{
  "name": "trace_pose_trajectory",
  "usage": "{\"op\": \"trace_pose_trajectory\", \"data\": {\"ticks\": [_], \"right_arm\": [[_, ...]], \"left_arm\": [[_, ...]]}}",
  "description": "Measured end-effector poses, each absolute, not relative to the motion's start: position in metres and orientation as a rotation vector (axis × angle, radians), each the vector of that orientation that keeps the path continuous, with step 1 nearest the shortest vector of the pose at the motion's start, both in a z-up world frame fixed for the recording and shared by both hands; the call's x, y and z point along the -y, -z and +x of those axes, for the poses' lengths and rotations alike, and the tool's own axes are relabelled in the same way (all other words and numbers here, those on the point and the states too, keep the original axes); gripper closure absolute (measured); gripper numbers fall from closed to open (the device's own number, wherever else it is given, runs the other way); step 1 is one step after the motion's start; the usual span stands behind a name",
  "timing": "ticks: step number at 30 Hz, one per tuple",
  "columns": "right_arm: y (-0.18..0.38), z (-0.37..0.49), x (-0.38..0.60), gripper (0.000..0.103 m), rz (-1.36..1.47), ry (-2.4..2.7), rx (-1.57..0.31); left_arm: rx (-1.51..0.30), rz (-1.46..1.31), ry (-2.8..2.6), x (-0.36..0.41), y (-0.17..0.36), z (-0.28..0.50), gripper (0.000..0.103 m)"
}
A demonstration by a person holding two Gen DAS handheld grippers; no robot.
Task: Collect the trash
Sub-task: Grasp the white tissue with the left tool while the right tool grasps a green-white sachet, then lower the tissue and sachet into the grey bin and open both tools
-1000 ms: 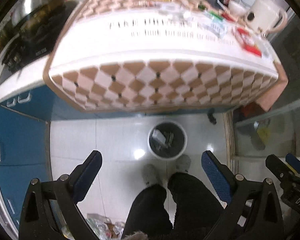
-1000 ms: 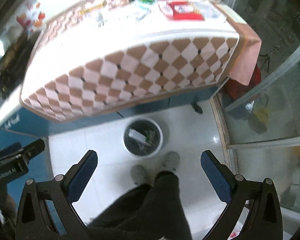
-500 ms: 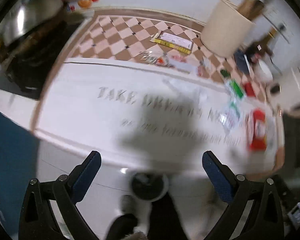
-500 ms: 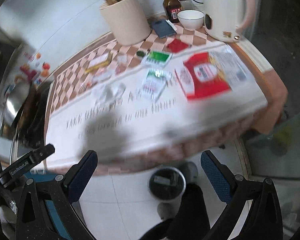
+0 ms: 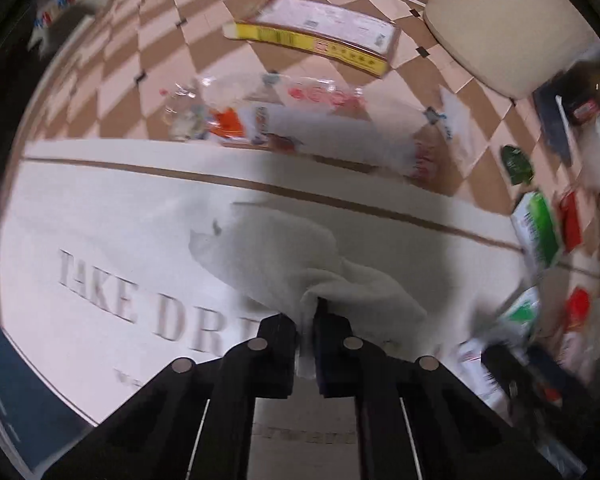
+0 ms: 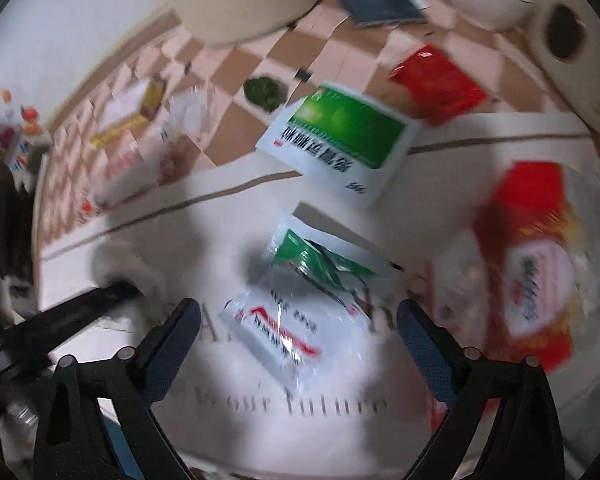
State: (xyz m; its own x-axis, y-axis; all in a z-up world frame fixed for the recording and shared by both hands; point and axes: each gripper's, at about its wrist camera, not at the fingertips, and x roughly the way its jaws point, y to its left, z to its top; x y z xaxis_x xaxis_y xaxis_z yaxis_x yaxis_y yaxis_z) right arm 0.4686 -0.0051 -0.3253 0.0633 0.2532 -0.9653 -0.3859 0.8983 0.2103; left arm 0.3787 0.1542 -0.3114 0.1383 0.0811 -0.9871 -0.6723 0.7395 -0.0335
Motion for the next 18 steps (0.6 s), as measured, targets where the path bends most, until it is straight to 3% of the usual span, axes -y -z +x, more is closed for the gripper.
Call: {"op": "trace_pose_trajectory", "data": {"ticks": [3, 5, 6, 7, 12, 18], "right_arm": [[0.333, 0.460, -0.015, 0.020, -0.246, -0.466, -1.343], [0.335, 0.450, -0.028, 0.036, -0.358, -0.430, -1.264], [0.333, 0.444, -0.031, 0.057, -0.359, -0.449, -1.223], [0.331, 0.439, -0.035, 0.085, -0.364, -0.470, -1.201], [0.323, 0.419, -0.029, 0.089, -0.254, -0.520, -1.200], [0.266, 0.353, 0.013, 0.089, -0.117, -0.529, -1.113]], "left_arm": [[-1.329, -0.485, -0.651, -0.156, 0.312, 0.357, 0.099], [-1.327, -0.463, -0.681, -0.157, 0.311, 0.340, 0.099], [-1.325, -0.448, -0.693, -0.157, 0.309, 0.330, 0.099], [-1.320, -0.444, -0.695, -0.156, 0.307, 0.322, 0.099], [-1.251, -0.391, -0.675, -0.147, 0.281, 0.274, 0.100], [-1.156, -0.333, -0.548, -0.116, 0.237, 0.203, 0.099]]}}
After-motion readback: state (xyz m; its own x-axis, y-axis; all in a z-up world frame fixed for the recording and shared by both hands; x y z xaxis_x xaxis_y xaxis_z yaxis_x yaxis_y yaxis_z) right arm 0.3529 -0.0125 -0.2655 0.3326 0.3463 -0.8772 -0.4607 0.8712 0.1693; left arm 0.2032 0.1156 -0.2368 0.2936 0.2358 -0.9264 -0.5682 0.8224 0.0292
